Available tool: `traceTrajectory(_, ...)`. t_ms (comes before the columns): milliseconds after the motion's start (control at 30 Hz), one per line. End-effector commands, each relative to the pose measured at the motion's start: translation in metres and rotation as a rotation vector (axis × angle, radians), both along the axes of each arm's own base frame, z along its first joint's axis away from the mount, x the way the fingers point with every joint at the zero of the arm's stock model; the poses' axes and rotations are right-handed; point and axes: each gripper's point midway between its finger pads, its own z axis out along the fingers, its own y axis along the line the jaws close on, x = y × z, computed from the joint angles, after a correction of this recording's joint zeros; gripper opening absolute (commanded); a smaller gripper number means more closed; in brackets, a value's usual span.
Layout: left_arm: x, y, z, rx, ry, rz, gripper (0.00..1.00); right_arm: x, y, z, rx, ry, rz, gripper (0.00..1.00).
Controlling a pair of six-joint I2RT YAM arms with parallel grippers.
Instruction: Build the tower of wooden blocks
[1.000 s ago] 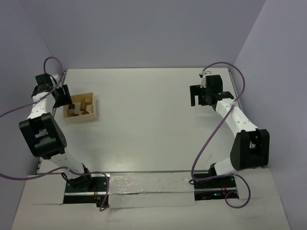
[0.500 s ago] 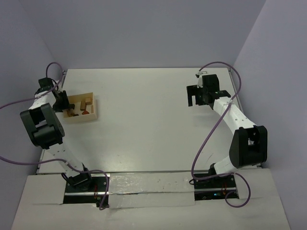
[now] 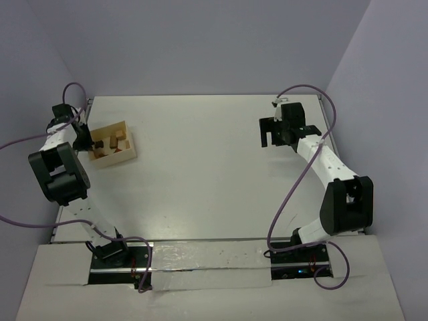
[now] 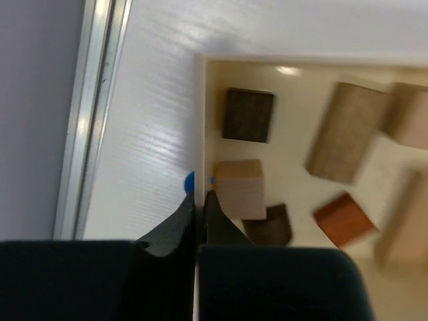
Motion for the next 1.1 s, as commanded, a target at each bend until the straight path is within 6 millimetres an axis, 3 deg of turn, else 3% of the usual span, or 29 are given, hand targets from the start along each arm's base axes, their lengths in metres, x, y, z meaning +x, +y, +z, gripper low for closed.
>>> traceTrajectory(0,0.029,-0.016,0.072,0.039,-0.183,-0.055,0.00,-0.001,-0.001,0.044,0.003,-0.121,-0.004,1.00)
traceTrajectory(67,0.033,-0.029,0.091,0.078,-0.228,-0.096,0.00,-0.004,-0.003,0.045,-0.004,-0.125,-0.005,1.00)
traceTrajectory(200,0.035,-0.076,0.136,0.281,-0.332,-0.221,0.00,-0.012,-0.004,0.050,-0.004,-0.141,-0.004,1.00)
traceTrajectory(400,0.029,-0.135,0.166,0.490,-0.389,-0.320,0.00,-0.017,-0.010,0.055,-0.021,-0.159,-0.027,1.00)
traceTrajectory(500,0.025,-0.154,0.181,0.582,-0.425,-0.341,0.00,-0.019,-0.011,0.055,-0.025,-0.160,-0.029,1.00)
traceTrajectory(600,0.020,-0.171,0.192,0.667,-0.462,-0.357,0.00,-0.021,-0.013,0.055,-0.028,-0.162,-0.034,1.00)
traceTrajectory(733,0.010,-0.211,0.200,0.771,-0.516,-0.414,0.00,-0.022,-0.015,0.053,-0.034,-0.159,-0.043,1.00)
traceTrajectory(933,-0.006,-0.245,0.209,0.910,-0.575,-0.441,0.00,-0.023,-0.017,0.050,-0.042,-0.154,-0.049,1.00)
traceTrajectory(1000,-0.013,-0.258,0.222,0.960,-0.653,-0.423,0.00,-0.024,-0.018,0.050,-0.046,-0.154,-0.054,1.00)
traceTrajectory(1067,-0.023,-0.266,0.218,1.044,-0.639,-0.455,0.00,-0.025,-0.019,0.050,-0.050,-0.156,-0.057,1.00)
